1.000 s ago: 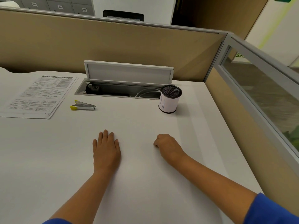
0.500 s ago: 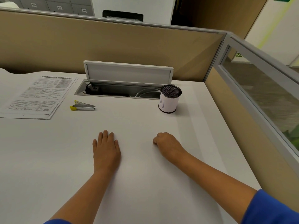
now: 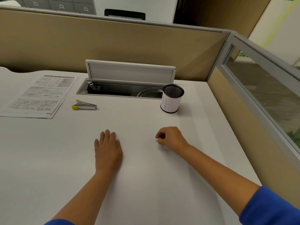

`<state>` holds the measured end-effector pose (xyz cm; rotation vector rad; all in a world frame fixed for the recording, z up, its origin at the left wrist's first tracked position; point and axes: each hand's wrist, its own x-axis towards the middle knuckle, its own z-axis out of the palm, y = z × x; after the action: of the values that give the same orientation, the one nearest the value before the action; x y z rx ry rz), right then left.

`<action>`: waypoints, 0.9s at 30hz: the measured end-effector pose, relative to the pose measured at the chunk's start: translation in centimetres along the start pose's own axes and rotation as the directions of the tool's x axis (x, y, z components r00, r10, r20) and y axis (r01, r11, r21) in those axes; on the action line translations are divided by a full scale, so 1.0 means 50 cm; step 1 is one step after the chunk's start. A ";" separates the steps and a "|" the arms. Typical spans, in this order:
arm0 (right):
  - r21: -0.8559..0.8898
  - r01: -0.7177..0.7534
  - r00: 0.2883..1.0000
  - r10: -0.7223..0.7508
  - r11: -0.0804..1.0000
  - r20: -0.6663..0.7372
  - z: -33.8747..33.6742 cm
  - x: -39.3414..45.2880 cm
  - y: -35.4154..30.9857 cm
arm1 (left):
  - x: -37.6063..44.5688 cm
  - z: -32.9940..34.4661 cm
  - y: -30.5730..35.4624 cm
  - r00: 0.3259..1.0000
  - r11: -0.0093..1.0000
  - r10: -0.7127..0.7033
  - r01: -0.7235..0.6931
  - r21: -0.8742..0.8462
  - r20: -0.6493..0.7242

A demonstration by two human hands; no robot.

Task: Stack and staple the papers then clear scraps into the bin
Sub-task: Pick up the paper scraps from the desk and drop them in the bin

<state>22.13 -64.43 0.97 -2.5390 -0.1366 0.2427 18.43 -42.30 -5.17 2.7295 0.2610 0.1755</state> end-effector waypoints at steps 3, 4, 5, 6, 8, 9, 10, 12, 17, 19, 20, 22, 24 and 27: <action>0.389 -0.188 0.981 0.188 0.902 0.038 -0.019 0.014 0.005 | 0.000 -0.001 0.001 1.000 1.000 0.004 -0.004 0.005 -0.003; 0.543 -0.243 0.968 0.238 0.804 0.082 -0.027 0.018 0.004 | 0.000 -0.001 0.001 1.000 1.000 0.003 -0.003 0.005 -0.002; 0.670 -0.279 0.956 0.268 0.688 0.122 -0.038 0.023 0.002 | 0.000 -0.001 0.000 1.000 1.000 0.002 -0.002 0.004 0.000; 0.761 -0.289 0.948 0.286 0.581 0.142 -0.049 0.030 -0.002 | 0.000 -0.001 0.000 1.000 1.000 0.001 -0.001 0.004 0.000; 0.853 -0.256 0.944 0.306 0.455 0.120 -0.080 0.051 -0.012 | -0.001 -0.001 0.000 1.000 1.000 0.000 0.000 0.004 0.000; 0.864 -0.218 0.948 0.307 0.453 0.078 -0.100 0.066 -0.017 | 0.000 -0.001 0.000 1.000 1.000 -0.001 0.001 0.004 0.000; 0.857 -0.171 0.954 0.299 0.486 0.021 -0.121 0.086 -0.021 | 0.001 -0.001 0.000 1.000 1.000 -0.003 0.003 0.005 0.002; 0.784 -0.073 0.955 0.269 0.616 -0.123 -0.164 0.124 -0.028 | 0.001 -0.001 -0.002 1.000 1.000 -0.003 0.003 0.011 0.002; 0.286 -0.071 0.890 0.190 0.956 -0.415 -0.229 0.206 -0.025 | -0.003 -0.001 0.001 1.000 1.000 -0.009 0.009 -0.007 0.005; 0.135 -0.101 0.898 0.148 0.986 -0.415 -0.231 0.228 -0.023 | -0.003 -0.001 0.002 1.000 1.000 -0.007 0.007 -0.008 0.002; 0.072 -0.115 0.904 0.134 0.991 -0.405 -0.229 0.235 -0.022 | -0.003 -0.002 0.003 1.000 1.000 -0.010 0.010 -0.011 0.003; -0.003 -0.130 0.912 0.119 0.991 -0.393 -0.222 0.247 -0.017 | -0.003 -0.003 0.004 1.000 1.000 -0.015 0.015 -0.020 0.004; -0.024 -0.138 0.908 0.117 0.990 -0.402 -0.215 0.253 -0.010 | -0.004 -0.004 0.005 1.000 1.000 -0.014 0.014 -0.025 0.002; -0.001 -0.133 0.897 0.120 0.991 -0.425 -0.210 0.256 -0.001 | -0.004 -0.004 0.005 1.000 1.000 -0.017 0.017 -0.025 0.002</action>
<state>36.79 -68.15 7.73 -2.5671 0.1972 -0.2691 18.23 -42.49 -4.92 2.7018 0.2798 0.1709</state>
